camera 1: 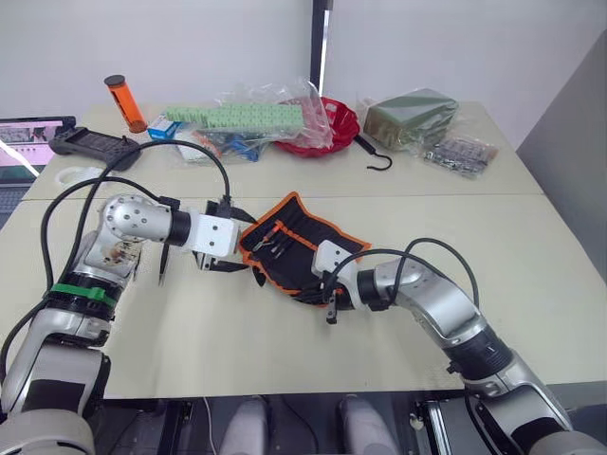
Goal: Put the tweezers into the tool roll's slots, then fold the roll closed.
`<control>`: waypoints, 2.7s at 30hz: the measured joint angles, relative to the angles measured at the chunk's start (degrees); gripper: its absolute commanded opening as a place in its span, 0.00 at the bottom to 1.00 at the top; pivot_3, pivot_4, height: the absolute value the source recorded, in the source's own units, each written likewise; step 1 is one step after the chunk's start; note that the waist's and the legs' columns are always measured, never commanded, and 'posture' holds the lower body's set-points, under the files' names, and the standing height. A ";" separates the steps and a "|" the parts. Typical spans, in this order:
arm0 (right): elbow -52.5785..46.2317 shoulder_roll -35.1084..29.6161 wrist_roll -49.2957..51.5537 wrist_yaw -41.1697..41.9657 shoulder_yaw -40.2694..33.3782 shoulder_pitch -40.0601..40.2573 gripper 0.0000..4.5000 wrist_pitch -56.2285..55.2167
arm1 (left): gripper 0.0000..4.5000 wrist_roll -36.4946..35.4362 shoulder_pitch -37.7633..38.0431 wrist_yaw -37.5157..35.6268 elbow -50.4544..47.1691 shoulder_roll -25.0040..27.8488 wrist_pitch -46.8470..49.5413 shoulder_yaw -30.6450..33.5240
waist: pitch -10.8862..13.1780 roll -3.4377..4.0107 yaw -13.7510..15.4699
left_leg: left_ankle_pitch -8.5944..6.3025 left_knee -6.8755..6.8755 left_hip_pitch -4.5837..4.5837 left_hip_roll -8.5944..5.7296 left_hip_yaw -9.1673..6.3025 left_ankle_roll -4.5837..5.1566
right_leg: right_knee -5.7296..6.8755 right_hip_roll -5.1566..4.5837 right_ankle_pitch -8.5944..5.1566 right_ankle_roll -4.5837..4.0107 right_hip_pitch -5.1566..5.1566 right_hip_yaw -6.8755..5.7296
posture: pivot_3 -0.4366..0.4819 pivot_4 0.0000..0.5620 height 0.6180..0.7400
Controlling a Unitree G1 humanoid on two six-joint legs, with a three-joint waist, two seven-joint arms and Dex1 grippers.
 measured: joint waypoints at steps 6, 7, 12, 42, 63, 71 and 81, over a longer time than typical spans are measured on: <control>-0.07 -0.12 0.03 -1.28 -1.69 0.24 0.00 0.33 | 0.94 1.42 -2.94 -1.43 6.96 -2.56 -5.27 -1.63 | 0.00 0.00 0.27 | 0.00 0.12 -0.05 -0.04 -0.11 0.00 | 0.02 -0.01 0.00 0.00 0.04 -0.09 | 0.48 0.27 1.00; -0.10 -0.09 0.04 -1.29 -1.69 0.24 0.00 0.37 | 0.87 1.67 -3.53 -1.10 7.68 -3.05 -5.99 -1.72 | 0.00 -0.01 0.31 | 0.00 0.16 -0.09 -0.04 -0.15 0.00 | 0.01 -0.02 0.00 0.01 0.05 -0.13 | 0.48 0.27 1.00; -0.14 -0.14 0.07 -1.30 -2.21 0.24 0.00 0.46 | 0.51 1.15 -4.43 -1.51 8.43 -4.77 -6.76 -1.75 | 0.00 -0.01 0.17 | 0.00 0.18 -0.14 -0.05 -0.29 0.00 | 0.04 -0.01 0.00 0.01 0.04 -0.23 | 0.48 0.27 1.00; -2.23 -3.50 -0.29 3.82 0.93 6.92 0.20 -1.10 | 0.00 -1.30 11.78 -8.96 -12.49 0.32 4.64 -3.66 | 0.00 0.03 0.32 | 0.01 0.62 -0.31 -0.09 -1.07 0.01 | 0.06 0.03 0.00 0.00 0.35 -0.91 | 0.48 0.27 1.00; -1.49 1.92 12.87 -3.29 -9.33 4.62 0.40 10.30 | 0.00 -1.71 10.39 -9.87 -10.80 0.47 4.09 -4.69 | -0.03 0.10 0.15 | 0.01 0.66 -0.26 -0.08 -1.07 0.02 | 0.18 0.04 0.00 0.00 0.36 -0.91 | 0.48 0.27 1.00; 3.12 5.01 7.99 -4.64 -4.96 8.46 0.01 3.60 | 0.00 -3.35 11.58 -9.94 -11.81 0.51 7.96 -3.87 | -0.03 0.11 0.13 | 0.01 0.67 -0.27 -0.10 -1.08 0.01 | 0.18 0.03 0.00 0.00 0.36 -0.91 | 0.48 0.27 1.00; 5.53 4.30 4.17 -2.11 -2.56 8.24 0.00 -2.60 | 0.64 -14.30 17.99 -13.17 -17.98 5.20 22.80 2.58 | -0.03 0.10 -0.03 | 0.01 0.65 -0.21 -0.01 -1.08 0.02 | 0.18 0.10 0.00 0.00 0.38 -0.91 | 0.48 0.27 1.00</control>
